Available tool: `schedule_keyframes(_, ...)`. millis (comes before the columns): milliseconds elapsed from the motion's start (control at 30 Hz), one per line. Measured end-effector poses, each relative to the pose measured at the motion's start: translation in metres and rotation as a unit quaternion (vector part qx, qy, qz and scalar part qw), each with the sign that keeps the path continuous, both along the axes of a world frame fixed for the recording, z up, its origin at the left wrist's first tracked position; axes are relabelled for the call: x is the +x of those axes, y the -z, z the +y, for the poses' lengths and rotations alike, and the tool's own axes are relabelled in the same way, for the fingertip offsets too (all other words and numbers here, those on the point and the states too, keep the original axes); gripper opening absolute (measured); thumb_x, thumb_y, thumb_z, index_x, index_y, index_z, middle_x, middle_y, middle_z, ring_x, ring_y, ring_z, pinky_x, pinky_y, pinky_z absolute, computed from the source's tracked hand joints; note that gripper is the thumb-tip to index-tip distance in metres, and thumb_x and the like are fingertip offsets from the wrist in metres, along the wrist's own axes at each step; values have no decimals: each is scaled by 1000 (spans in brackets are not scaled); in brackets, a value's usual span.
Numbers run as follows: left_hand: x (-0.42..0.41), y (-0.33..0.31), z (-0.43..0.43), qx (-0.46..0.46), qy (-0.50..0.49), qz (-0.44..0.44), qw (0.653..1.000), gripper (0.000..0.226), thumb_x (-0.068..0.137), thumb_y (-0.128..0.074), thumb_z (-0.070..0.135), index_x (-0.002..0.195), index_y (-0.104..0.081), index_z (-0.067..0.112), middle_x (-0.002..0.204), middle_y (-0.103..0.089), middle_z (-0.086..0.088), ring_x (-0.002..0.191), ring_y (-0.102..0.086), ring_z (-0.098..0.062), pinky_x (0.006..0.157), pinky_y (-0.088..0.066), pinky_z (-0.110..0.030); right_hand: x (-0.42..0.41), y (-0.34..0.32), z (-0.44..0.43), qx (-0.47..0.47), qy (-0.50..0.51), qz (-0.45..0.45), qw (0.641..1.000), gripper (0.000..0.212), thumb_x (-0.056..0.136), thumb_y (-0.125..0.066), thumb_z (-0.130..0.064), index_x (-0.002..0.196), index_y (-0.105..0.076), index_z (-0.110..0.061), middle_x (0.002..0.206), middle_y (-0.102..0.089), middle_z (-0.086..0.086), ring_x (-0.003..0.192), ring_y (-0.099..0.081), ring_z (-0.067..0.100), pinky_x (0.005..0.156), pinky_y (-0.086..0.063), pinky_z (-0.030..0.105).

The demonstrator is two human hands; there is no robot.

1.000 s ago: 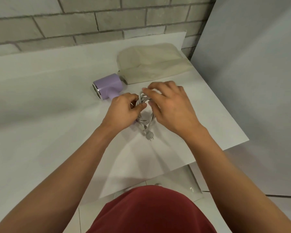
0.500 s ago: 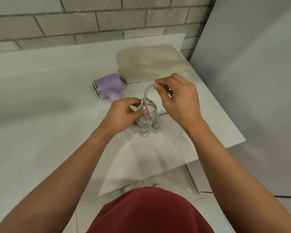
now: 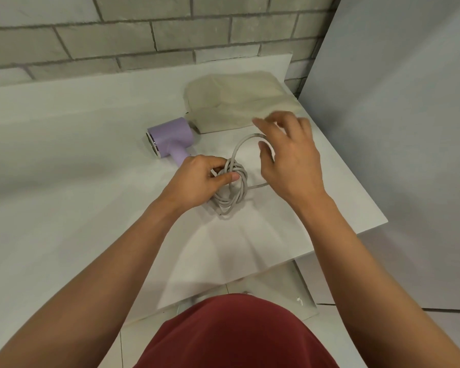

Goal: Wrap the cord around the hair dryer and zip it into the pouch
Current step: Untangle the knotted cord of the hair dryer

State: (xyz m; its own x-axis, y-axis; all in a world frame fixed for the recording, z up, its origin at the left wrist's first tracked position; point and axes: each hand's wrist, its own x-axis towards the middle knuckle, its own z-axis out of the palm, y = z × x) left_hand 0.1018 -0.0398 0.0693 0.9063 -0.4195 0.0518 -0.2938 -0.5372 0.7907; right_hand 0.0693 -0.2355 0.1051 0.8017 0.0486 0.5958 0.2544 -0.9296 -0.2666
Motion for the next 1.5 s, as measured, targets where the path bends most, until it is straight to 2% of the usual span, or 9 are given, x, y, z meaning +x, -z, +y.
schedule_keyframes(100,4,-2,1,5,6,-7,1000,11,92,-75,34,82,-74,40,63,-66,21,61,-61,-3,56,-41,-14,0,-7,6,-155,-107,4,982,52,89,-55,-19,140,-64,-21,138,-63,4,116,-58,35,83,-48,45)
schedule_keyframes(200,6,0,4,2,-7,-2,1000,13,91,-77,35,81,-71,41,58,-63,22,55,-59,-6,52,-38,-14,11,-1,7,-208,-136,14,969,32,93,-55,-30,114,-78,-21,111,-73,-1,98,-63,31,72,-46,41)
schedule_keyframes(533,6,5,9,4,-15,16,1000,7,89,-79,38,90,-76,32,70,-70,19,66,-67,-8,65,-56,-32,20,1,0,78,-80,18,994,20,101,-67,-31,108,-79,-17,97,-69,0,90,-64,25,71,-56,46)
schedule_keyframes(667,6,3,11,12,-10,14,1000,2,92,-76,34,91,-75,33,63,-63,28,58,-58,1,58,-44,-15,19,-6,-2,-110,-131,48,984,37,97,-57,-31,132,-69,-23,126,-66,1,108,-59,31,87,-52,48)
schedule_keyframes(767,7,2,13,-10,-23,46,999,8,90,-78,35,97,-79,32,64,-67,16,55,-66,-8,64,-59,-31,20,-8,2,-183,-182,78,963,41,97,-45,-43,121,-75,-28,104,-72,-3,93,-66,30,80,-49,44)
schedule_keyframes(933,5,-8,23,-106,-29,152,982,13,91,-76,32,100,-79,23,89,-75,-11,84,-75,-29,80,-65,-41,22,-4,-25,59,-118,158,979,22,101,-62,-42,110,-78,-32,96,-72,-14,83,-61,8,77,-55,40)
schedule_keyframes(1100,5,-9,34,-100,-30,138,985,22,99,-68,25,81,-76,36,84,-72,-12,83,-72,-34,79,-65,-41,12,6,-37,351,-23,157,923,15,104,-62,-31,109,-75,-27,81,-71,-7,74,-63,8,69,-48,22)
schedule_keyframes(1300,-1,-4,36,-36,6,93,995,9,99,-68,26,102,-76,25,93,-75,2,87,-70,-18,88,-53,-38,26,51,-63,395,77,285,870,18,103,-58,-33,97,-74,-30,65,-68,-5,59,-55,7,67,-47,36)
schedule_keyframes(1500,-8,-13,38,-31,17,65,997,15,95,-73,19,106,-77,29,104,-75,9,95,-69,-4,86,-48,-11,31,101,-73,245,132,387,879,21,105,-57,-34,110,-75,-24,95,-74,4,92,-67,26,77,-51,33)
